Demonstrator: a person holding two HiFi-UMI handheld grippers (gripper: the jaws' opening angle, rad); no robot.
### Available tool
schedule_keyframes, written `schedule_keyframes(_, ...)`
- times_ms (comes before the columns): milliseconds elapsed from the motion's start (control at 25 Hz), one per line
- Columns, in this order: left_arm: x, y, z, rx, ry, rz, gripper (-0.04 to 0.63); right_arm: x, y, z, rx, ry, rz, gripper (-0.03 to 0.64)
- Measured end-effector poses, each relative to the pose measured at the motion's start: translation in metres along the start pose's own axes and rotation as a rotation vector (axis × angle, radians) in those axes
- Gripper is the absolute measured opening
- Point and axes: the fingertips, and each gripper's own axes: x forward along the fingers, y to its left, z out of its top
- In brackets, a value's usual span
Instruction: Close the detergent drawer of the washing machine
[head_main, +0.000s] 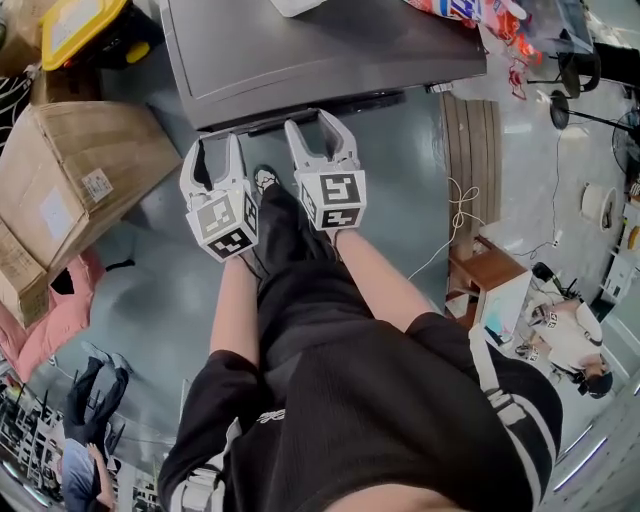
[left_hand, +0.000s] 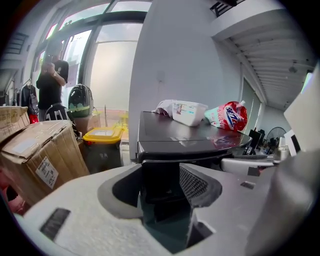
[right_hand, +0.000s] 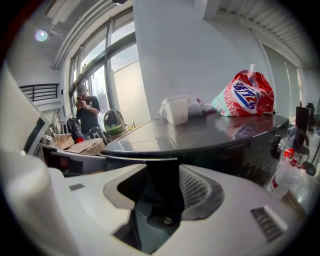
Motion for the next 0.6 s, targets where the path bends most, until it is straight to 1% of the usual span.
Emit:
schedule_keyframes(120, 0.0010, 0.0018, 0.0002, -0.008, -0.001, 0.005, 0.239, 0.0018, 0.0013, -0.0002, -0.003, -0.012, 0.004, 0.209)
schedule_keyframes(280, 0.0044, 0.0036, 0.0003, -0.007, 0.004, -0.005, 0.241, 0.0053, 0.0014, -0.0003, -0.001, -0.012, 0.002, 0.209)
schedule_keyframes(600, 0.0054, 0.0054, 0.0004, -0.012, 0.007, 0.003, 0.242, 0.0072, 0.0027, -0.0001, 0.002, -0.006, 0.002, 0.210)
